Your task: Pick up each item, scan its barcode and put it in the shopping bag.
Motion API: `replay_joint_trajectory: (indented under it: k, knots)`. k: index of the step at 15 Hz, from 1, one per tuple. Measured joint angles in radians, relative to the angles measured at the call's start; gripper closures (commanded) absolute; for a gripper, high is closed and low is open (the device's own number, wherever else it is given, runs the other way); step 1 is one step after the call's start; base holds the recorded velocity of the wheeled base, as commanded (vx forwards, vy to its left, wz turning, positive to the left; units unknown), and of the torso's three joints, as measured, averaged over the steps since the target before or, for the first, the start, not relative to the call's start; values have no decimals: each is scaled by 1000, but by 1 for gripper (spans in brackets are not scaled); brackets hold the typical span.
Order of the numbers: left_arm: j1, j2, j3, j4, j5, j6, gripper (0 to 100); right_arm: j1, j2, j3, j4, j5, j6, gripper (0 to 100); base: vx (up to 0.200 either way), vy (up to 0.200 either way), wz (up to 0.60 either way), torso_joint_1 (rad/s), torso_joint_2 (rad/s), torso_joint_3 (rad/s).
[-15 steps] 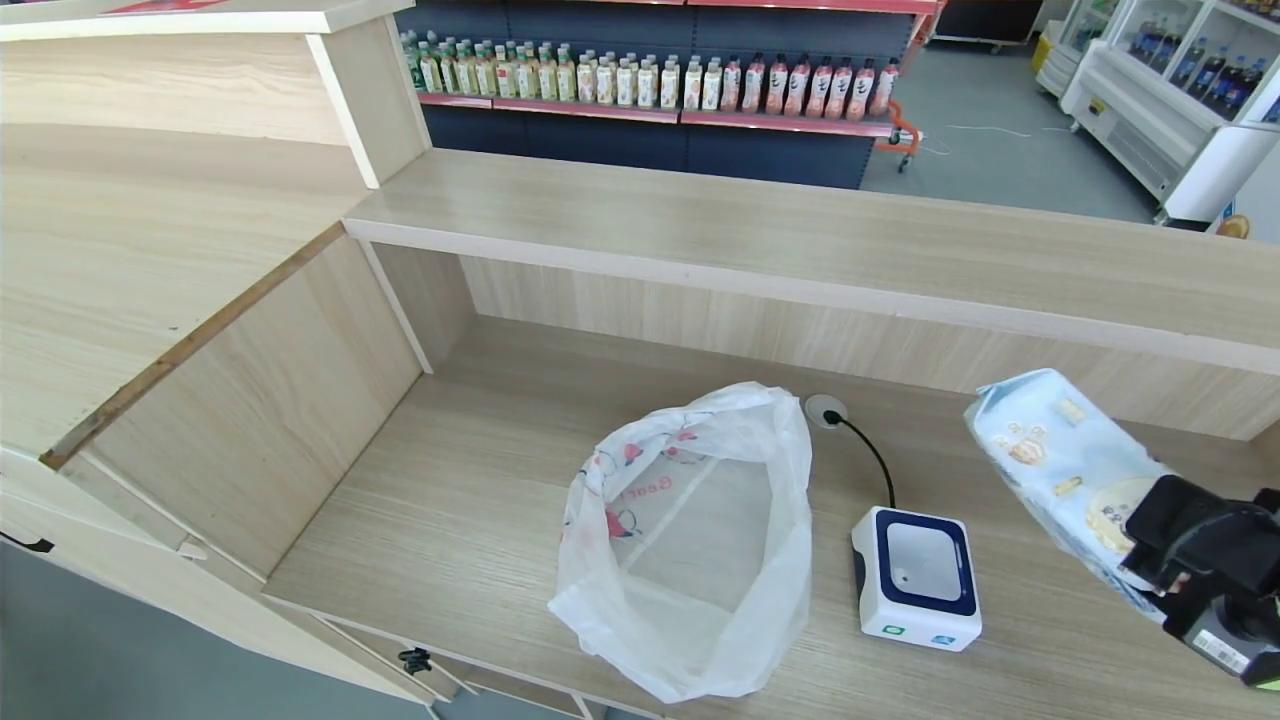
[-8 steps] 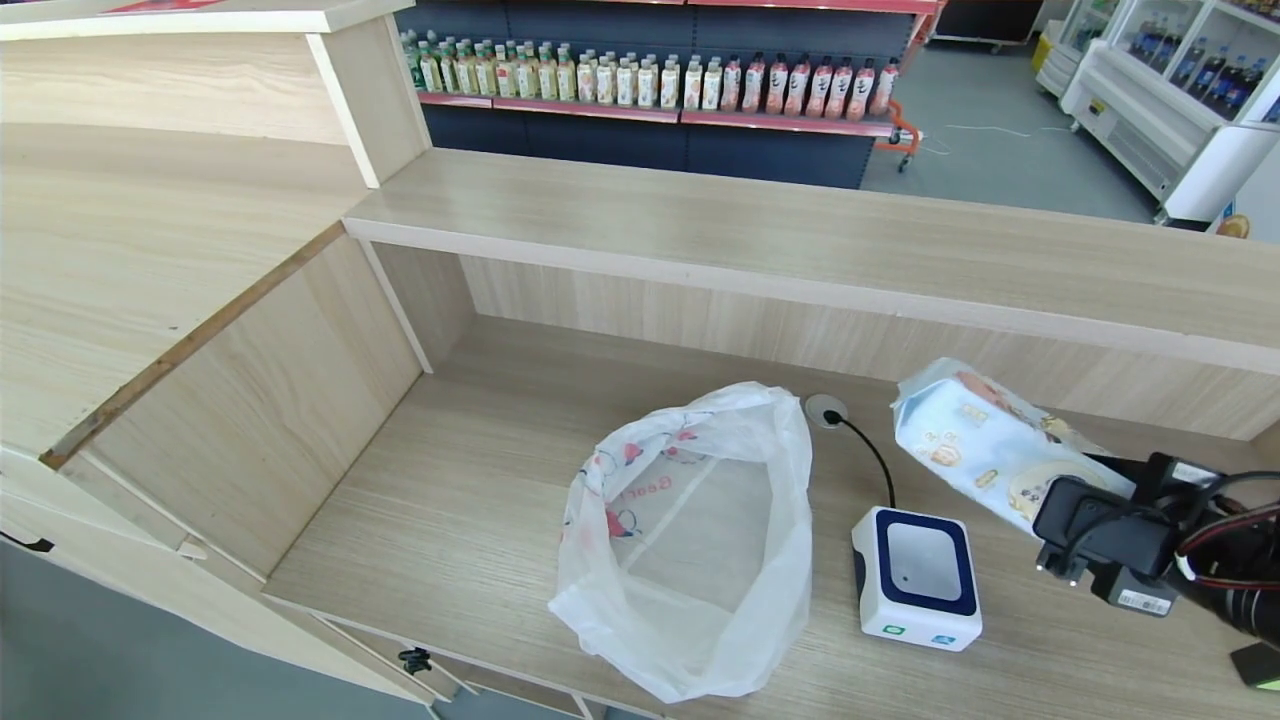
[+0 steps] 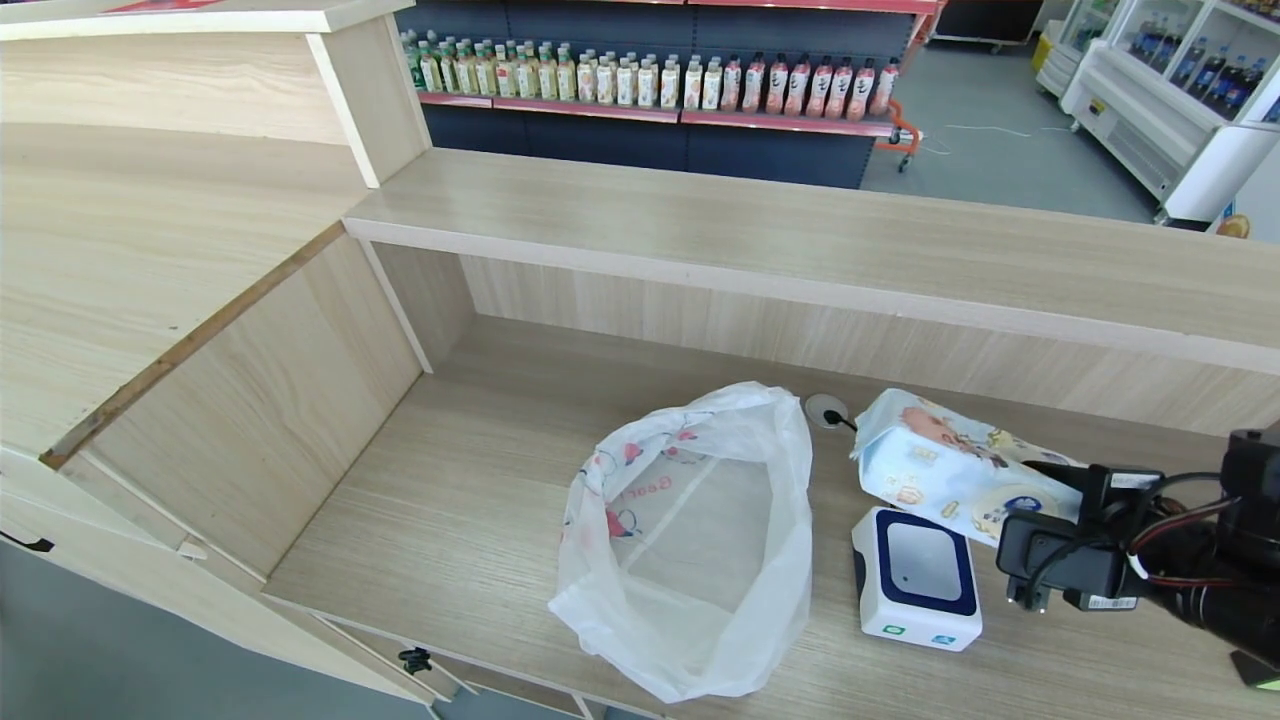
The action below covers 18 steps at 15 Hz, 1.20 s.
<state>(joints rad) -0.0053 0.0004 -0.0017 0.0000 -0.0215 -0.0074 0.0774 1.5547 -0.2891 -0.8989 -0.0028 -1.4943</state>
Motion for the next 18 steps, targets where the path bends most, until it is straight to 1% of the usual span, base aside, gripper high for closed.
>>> replay_joint_trajectory:
  k: [4,18]
  knots:
    - [0,0,0,0,0,0,0,-35,65,9,-112,50,-92,100,0,0,0,0,0,0]
    - [0,0,0,0,0,0,0,-47,89,33,-113,51,-109,100,0,0,0,0,0,0]
